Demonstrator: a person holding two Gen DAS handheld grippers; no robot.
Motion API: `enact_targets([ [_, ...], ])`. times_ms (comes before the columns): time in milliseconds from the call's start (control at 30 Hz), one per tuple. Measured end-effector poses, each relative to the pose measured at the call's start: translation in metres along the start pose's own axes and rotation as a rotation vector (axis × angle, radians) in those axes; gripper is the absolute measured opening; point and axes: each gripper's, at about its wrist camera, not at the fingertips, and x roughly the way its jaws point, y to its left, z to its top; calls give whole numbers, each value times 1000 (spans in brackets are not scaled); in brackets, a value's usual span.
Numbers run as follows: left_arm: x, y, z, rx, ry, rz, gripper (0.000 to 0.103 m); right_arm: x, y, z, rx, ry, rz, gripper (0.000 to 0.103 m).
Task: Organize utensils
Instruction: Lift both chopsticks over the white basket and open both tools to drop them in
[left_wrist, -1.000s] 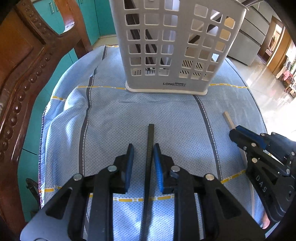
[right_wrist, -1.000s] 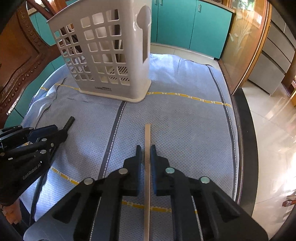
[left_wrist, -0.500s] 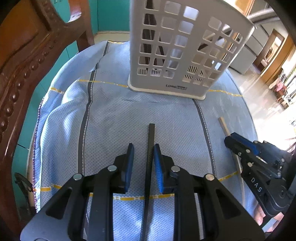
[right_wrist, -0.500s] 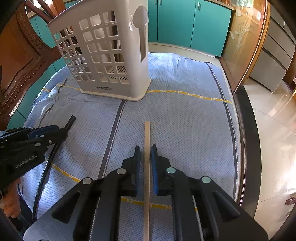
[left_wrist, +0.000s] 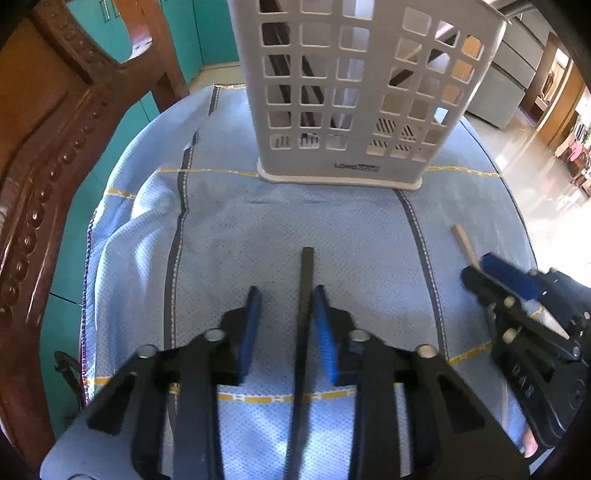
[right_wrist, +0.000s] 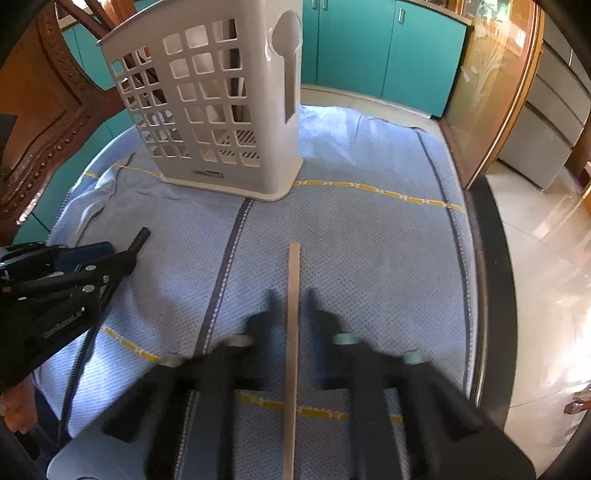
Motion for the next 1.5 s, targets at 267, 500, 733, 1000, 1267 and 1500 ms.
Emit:
enact_targets([
  [267, -31, -8, -5, -24, -38, -35, 7, -52, 2, 7, -29, -129, 78, 6],
  [500, -137, 4, -6, -7, -230, -104, 7, -152, -5, 25, -15, -312, 189, 7],
  [733, -239, 15, 30, 43, -445, -159, 7, -230, -7, 69, -9, -492, 272, 7],
  [1000, -311, 14, 115, 33, -622, -125, 7, -284, 1, 161, -9, -690, 199, 7],
  [1267, -269, 17, 157, -28, -615, -76, 7, -242, -11, 188, 37, -664, 121, 7],
  [1500, -210, 20, 149, -50, -506, -66, 7, -183, -12, 172, 32, -561, 123, 7],
])
